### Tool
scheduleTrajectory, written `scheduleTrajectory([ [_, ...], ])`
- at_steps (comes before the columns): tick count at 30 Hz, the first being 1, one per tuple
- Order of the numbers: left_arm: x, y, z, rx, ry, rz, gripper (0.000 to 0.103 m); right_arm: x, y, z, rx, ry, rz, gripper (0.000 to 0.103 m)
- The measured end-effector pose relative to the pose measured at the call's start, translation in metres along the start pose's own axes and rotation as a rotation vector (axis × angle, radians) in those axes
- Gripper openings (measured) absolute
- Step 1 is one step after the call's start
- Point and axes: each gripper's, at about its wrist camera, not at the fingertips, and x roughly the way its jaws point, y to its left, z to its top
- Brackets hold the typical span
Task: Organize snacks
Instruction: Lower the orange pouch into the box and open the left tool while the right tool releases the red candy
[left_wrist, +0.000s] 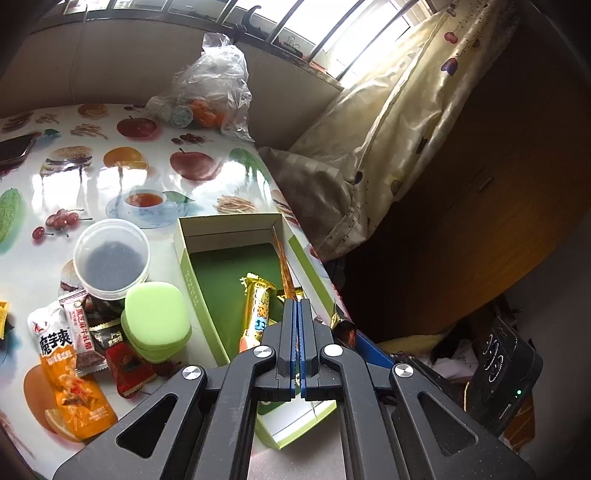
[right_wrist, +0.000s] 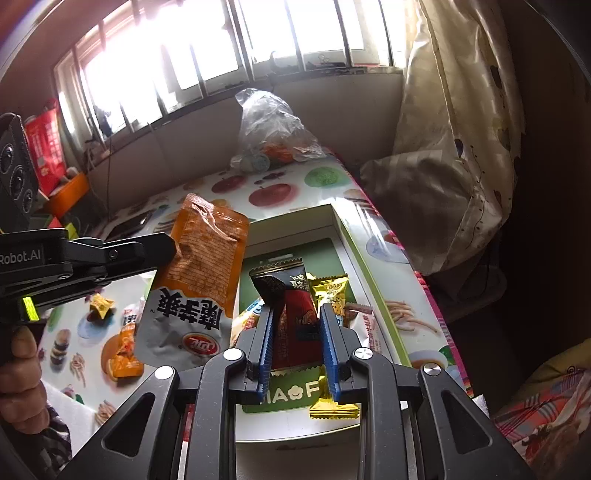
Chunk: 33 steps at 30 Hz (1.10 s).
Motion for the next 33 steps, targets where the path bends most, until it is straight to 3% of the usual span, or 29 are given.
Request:
scheduleTrajectory([
  [15, 0.052, 0.006, -0.006, -0.002, 0.107, 0.043, 0.000, 0.032, -0.018, -0.009, 0.000, 0.076, -0.072, 0.023],
  [33, 0.067, 0.015, -0.013, -0.012, 0.149, 0.074, 0.004, 0.041, -0.016, -0.012, -0.006, 0.094, -0.076, 0.027],
])
